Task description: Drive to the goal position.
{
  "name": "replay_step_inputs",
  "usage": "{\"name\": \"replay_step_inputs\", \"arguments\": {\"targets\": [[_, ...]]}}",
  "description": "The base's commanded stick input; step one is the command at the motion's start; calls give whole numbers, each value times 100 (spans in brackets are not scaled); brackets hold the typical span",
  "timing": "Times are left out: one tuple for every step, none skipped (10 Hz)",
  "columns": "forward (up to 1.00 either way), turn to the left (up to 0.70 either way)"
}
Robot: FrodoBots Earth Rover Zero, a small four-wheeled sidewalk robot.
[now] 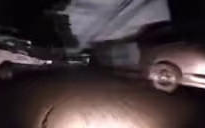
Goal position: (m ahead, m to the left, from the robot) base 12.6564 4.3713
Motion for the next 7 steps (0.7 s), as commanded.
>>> {"name": "replay_step_inputs", "arguments": {"targets": [[100,0],[100,0],[100,0],[100,0],[100,0],[100,4],[100,21]]}}
